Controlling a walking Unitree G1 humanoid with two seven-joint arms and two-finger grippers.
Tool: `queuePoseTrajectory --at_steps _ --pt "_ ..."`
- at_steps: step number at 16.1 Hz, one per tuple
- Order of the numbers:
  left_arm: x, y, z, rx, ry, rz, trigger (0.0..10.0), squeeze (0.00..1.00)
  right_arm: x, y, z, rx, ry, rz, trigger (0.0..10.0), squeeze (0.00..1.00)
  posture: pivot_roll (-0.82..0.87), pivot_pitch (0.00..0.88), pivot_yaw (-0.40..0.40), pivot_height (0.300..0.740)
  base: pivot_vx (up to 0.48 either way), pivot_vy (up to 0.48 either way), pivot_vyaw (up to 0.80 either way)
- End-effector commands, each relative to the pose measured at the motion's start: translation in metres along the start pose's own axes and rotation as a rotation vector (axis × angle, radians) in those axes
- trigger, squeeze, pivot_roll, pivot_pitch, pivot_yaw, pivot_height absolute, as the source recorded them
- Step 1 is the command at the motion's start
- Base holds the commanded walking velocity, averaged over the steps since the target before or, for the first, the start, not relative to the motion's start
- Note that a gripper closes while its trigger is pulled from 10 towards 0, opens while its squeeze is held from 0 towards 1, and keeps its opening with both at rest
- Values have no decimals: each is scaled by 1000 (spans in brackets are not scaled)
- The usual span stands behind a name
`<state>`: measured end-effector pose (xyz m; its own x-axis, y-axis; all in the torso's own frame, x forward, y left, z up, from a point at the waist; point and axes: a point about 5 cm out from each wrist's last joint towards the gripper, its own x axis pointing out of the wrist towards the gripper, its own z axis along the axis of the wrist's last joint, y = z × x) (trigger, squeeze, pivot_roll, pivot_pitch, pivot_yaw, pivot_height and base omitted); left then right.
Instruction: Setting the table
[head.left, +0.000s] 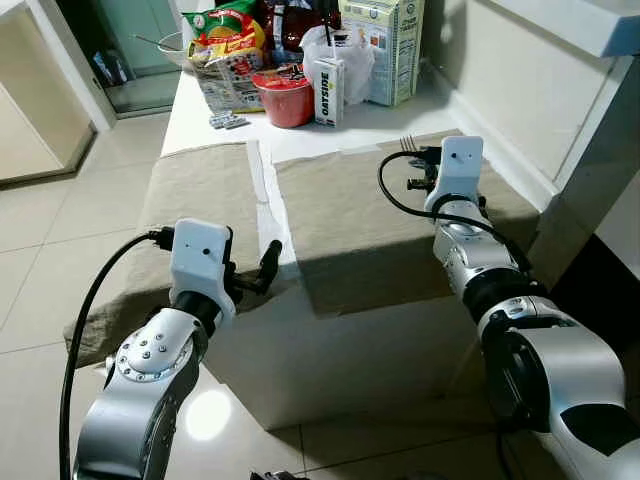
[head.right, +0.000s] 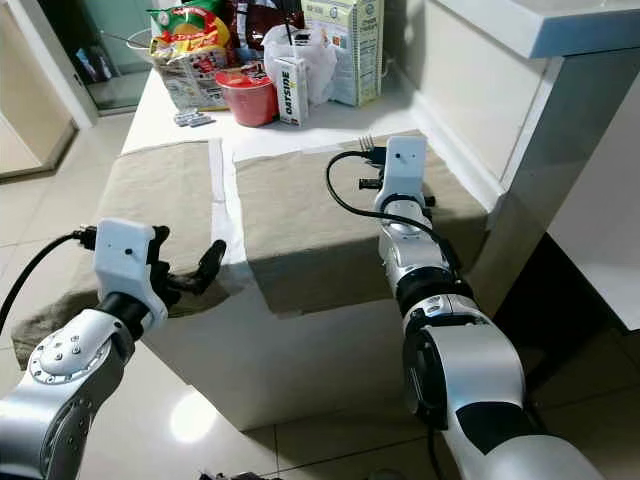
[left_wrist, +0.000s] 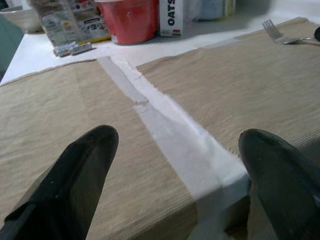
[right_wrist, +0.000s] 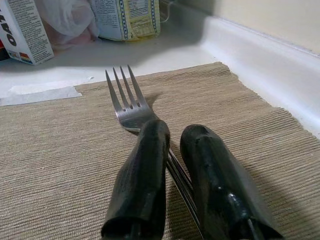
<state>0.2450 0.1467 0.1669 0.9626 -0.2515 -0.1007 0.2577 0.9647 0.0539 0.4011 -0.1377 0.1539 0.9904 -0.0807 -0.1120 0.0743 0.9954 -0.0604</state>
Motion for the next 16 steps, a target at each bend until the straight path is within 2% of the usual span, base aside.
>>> queuePoseTrajectory --at_steps 1,2,3,5,7,8,9,10,13,16 --pt "0 1 1 10 6 1 10000 0 -10 10 -39 -4 142 32 0 0 -13 50 159 740 0 0 0" --pt "0 1 1 10 6 1 10000 0 -10 10 -36 -2 129 31 0 0 -13 50 159 740 0 0 0" --pt "0 0 1 10 6 0 10000 0 -7 14 -23 8 63 44 0 0 -13 50 159 740 0 0 0" --pt "0 -1 1 9 7 -1 10000 0 -2 19 16 19 -122 51 0 0 -13 50 159 740 0 0 0" --pt "0 -1 0 9 9 -3 10000 0 -1 23 28 12 -172 69 0 0 -18 48 158 740 0 0 0" --pt "1 -2 0 9 12 -4 10000 0 -1 22 28 -1 -162 55 0 0 -21 49 157 740 0 0 0" --pt "1 -2 0 7 11 -5 10000 0 0 19 21 -11 -128 46 10000 0 -22 49 156 740 0 0 0" --pt "2 -3 -1 8 12 -5 10000 0 -1 14 14 -19 -98 31 10000 1000 -22 49 156 740 0 0 0" --pt "1 -3 -1 26 13 6 10000 0 0 7 9 -41 -78 9 10000 1000 -20 53 154 740 0 0 0" --pt "1 -3 0 4 -12 30 10000 0 0 8 11 -40 -80 12 10000 1000 -23 52 151 740 0 0 0"
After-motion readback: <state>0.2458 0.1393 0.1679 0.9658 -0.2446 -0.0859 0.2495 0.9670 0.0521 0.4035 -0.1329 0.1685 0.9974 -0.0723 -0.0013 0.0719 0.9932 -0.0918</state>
